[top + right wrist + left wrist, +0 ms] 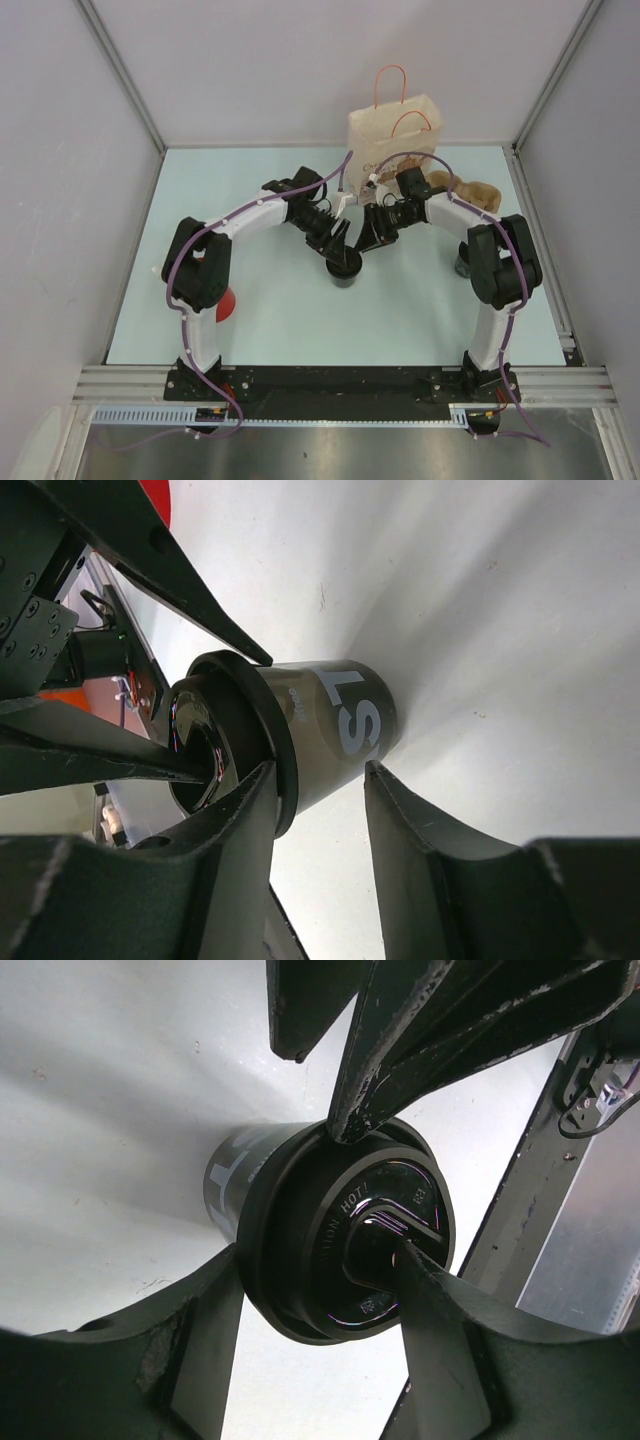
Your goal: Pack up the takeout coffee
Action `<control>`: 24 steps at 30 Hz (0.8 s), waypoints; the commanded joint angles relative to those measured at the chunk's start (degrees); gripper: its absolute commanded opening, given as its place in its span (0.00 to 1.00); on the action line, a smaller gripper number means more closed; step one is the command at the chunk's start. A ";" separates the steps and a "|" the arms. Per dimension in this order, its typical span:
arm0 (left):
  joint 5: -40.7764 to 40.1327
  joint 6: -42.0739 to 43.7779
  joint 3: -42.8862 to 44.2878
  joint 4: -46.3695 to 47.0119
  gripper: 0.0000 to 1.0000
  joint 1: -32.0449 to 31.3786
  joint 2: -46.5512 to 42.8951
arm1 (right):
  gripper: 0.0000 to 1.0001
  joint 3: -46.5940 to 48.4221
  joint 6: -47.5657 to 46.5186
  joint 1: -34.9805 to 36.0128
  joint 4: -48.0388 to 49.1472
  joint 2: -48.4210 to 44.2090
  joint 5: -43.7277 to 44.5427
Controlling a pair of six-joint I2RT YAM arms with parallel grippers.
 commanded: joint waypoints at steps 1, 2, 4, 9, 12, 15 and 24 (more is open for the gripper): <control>-8.16 4.54 -1.82 0.42 0.63 -1.61 3.62 | 0.45 2.34 -1.06 0.49 2.03 3.62 3.22; -8.25 4.54 -1.90 0.42 0.63 -1.69 3.53 | 0.46 2.61 -0.02 0.40 2.64 3.88 1.56; -8.25 4.63 -1.90 0.42 0.63 -1.69 3.44 | 0.48 2.61 1.30 0.05 3.26 4.67 -0.38; -8.25 4.54 -2.17 0.86 0.63 -1.78 3.70 | 0.50 2.61 4.73 -1.89 6.24 5.73 -7.24; -8.08 4.54 -2.08 0.95 0.63 -1.87 3.97 | 0.50 2.61 5.00 -1.98 7.13 5.99 -9.35; -7.99 4.45 -1.82 1.03 0.63 -2.05 3.97 | 0.50 2.61 5.97 -1.97 8.09 6.26 -11.28; -8.08 4.37 -1.73 0.95 0.63 -2.22 3.97 | 0.49 2.61 5.62 -0.31 8.19 8.02 -11.38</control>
